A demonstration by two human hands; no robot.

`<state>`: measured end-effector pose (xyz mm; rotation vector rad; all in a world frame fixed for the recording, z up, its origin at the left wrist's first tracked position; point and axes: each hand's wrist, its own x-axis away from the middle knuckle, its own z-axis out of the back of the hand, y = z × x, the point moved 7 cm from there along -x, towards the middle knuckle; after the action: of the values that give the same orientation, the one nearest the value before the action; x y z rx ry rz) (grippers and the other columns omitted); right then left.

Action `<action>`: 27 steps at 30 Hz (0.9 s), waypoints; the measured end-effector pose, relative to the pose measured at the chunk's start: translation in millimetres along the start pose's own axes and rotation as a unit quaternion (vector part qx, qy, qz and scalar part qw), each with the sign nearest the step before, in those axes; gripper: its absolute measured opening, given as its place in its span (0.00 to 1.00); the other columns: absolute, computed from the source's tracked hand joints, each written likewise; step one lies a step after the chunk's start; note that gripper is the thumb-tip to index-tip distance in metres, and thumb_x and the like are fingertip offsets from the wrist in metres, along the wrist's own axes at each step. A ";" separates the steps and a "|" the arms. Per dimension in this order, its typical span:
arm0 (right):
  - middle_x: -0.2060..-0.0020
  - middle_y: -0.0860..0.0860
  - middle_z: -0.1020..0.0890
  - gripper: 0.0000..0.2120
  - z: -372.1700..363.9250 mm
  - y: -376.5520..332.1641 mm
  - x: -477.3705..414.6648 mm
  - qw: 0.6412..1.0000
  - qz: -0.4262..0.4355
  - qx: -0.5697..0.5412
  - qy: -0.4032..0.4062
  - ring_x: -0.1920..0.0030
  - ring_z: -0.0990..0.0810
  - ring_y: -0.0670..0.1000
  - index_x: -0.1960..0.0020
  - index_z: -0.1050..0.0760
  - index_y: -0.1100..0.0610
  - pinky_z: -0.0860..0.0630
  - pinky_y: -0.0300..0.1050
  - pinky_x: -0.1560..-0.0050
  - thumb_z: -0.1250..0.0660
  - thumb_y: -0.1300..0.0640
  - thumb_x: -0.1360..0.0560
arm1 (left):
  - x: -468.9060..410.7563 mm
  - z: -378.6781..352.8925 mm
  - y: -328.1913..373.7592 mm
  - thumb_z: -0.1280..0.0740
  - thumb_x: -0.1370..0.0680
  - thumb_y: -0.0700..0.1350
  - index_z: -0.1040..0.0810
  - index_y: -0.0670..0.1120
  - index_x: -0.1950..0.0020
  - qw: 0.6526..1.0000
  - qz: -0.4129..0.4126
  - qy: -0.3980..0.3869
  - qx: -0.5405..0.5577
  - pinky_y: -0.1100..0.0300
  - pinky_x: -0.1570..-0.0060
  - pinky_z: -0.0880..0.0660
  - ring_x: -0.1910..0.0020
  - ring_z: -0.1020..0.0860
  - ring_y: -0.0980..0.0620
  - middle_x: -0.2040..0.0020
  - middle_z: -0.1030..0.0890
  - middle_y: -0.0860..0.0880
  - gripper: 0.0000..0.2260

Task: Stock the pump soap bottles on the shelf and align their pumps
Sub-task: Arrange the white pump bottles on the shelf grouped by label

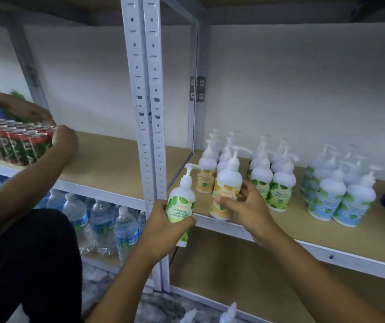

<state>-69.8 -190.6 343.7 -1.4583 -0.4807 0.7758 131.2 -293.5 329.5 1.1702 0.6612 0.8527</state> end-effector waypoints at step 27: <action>0.53 0.44 0.21 0.21 -53.2 35.5 -43.7 0.970 0.019 0.243 -0.016 0.52 0.21 0.47 0.46 0.29 0.50 0.30 0.38 0.55 0.21 0.55 0.32 | -21.2 20.3 -30.5 0.22 0.28 0.47 0.32 0.47 0.40 0.999 0.032 0.028 -0.006 0.61 0.65 0.26 0.59 0.21 0.53 0.54 0.21 0.48 0.24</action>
<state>-67.5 -260.9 311.4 -1.0015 -0.2613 0.8765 143.3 -326.5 305.9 1.1644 0.6671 0.9453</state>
